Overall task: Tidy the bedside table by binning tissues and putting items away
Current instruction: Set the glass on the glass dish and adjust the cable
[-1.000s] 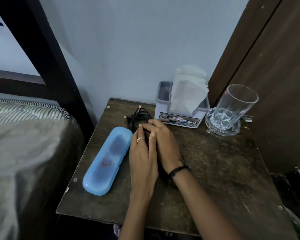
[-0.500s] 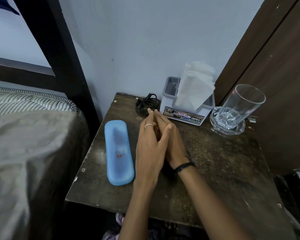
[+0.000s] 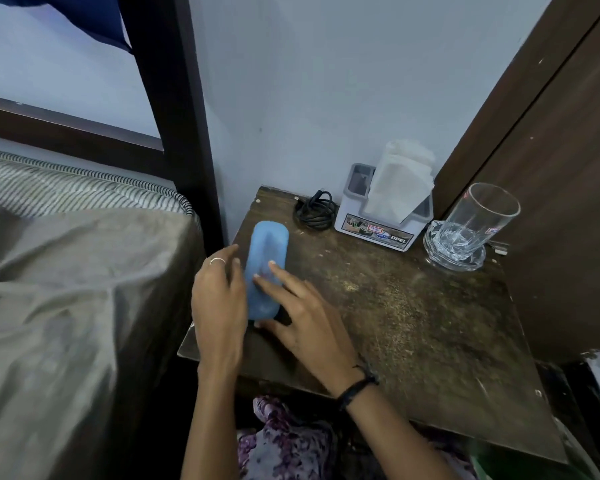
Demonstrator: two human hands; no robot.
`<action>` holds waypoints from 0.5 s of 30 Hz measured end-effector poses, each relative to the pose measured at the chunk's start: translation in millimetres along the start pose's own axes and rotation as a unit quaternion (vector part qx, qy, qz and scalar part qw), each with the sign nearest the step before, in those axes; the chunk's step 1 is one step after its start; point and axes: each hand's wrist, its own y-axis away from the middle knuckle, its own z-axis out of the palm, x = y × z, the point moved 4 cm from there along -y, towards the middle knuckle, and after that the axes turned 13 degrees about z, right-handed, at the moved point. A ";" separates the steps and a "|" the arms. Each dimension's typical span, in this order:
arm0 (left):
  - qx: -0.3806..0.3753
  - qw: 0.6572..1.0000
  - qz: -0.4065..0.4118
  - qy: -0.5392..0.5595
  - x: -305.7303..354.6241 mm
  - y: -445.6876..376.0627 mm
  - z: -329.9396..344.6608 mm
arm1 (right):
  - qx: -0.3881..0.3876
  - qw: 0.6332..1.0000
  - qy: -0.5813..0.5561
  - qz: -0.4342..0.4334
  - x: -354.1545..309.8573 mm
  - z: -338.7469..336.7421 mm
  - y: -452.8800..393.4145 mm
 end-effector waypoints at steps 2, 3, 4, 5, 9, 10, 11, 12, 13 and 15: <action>-0.002 1.000 -0.010 0.019 -9.5 0.7 4.8 | 0.030 0.999 -0.011 0.022 -0.8 6.5 -14.5; -0.006 1.000 -0.012 0.024 -12.6 0.9 8.6 | 0.039 0.998 -0.017 0.036 -0.9 8.7 -23.5; -0.013 0.999 -0.015 0.025 -14.0 1.6 12.6 | 0.048 0.998 -0.021 0.046 -0.4 10.6 -33.0; -0.020 0.999 -0.013 0.022 -16.0 1.9 16.9 | 0.057 0.997 -0.021 0.053 0.0 11.2 -42.8; -0.029 0.999 0.018 0.000 -19.9 0.1 26.0 | 0.061 0.996 0.000 0.061 3.3 11.2 -79.1; -0.029 0.999 0.022 -0.012 -21.0 -0.5 26.5 | 0.055 0.996 0.010 0.064 4.1 10.6 -86.8; -0.028 0.999 0.026 -0.030 -21.3 -1.0 27.0 | 0.051 0.996 0.016 0.068 5.5 9.9 -94.0; -0.029 0.998 0.030 -0.049 -21.1 -1.6 28.0 | 0.050 0.996 0.020 0.070 7.5 8.8 -100.3; -0.031 0.997 0.036 -0.068 -20.7 -1.9 29.2 | 0.050 0.996 0.021 0.071 8.8 7.8 -105.4; -0.034 0.994 0.044 -0.092 -20.6 -1.0 30.6 | 0.043 0.996 0.022 0.069 10.9 8.8 -110.6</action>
